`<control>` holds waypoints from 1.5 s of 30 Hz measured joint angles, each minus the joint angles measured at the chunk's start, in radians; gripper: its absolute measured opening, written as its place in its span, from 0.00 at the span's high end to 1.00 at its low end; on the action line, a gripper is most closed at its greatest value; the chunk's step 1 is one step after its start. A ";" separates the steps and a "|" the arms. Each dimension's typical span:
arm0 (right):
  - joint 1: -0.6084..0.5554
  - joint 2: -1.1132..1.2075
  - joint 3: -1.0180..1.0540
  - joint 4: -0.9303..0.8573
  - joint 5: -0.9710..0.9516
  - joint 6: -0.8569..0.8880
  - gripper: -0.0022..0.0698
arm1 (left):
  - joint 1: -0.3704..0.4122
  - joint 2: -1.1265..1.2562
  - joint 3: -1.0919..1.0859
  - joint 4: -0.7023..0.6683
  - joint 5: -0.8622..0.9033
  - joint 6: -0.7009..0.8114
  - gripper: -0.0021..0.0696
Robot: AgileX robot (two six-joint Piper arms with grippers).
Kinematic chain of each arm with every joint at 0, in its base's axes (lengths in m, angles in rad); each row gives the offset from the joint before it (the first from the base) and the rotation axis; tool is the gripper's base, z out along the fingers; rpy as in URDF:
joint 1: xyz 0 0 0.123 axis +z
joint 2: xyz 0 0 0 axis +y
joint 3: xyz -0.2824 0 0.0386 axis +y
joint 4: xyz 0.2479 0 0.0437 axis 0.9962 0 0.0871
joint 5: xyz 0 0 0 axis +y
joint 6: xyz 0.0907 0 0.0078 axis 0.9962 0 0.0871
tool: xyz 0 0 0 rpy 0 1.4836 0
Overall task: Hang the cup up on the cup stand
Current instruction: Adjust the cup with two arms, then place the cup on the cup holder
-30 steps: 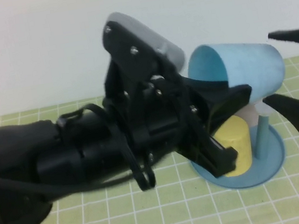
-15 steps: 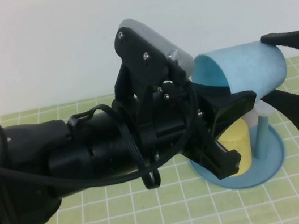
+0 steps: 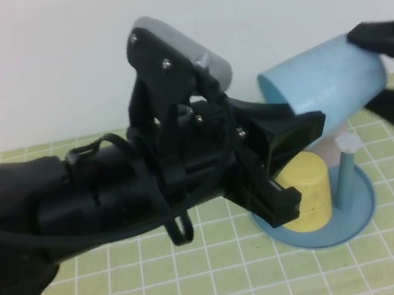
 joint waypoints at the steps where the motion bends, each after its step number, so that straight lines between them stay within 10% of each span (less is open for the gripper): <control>1: 0.000 -0.011 0.000 0.001 -0.020 -0.039 0.26 | 0.000 -0.009 0.000 0.000 0.000 -0.006 0.82; 11: 0.000 -0.136 0.006 0.001 -0.338 -0.841 0.26 | 0.033 -0.030 0.000 0.674 -0.006 -0.513 0.84; 20: 0.000 -0.159 0.006 0.001 -0.338 -1.340 0.26 | 0.254 0.045 0.000 1.365 0.148 -1.207 0.97; 31: 0.000 -0.010 0.006 0.001 -0.182 -1.501 0.26 | 0.600 -0.058 0.030 1.236 0.265 -1.226 0.97; 45: 0.000 0.104 0.006 0.001 -0.163 -1.512 0.26 | 0.726 -0.247 0.172 1.134 0.317 -1.097 0.97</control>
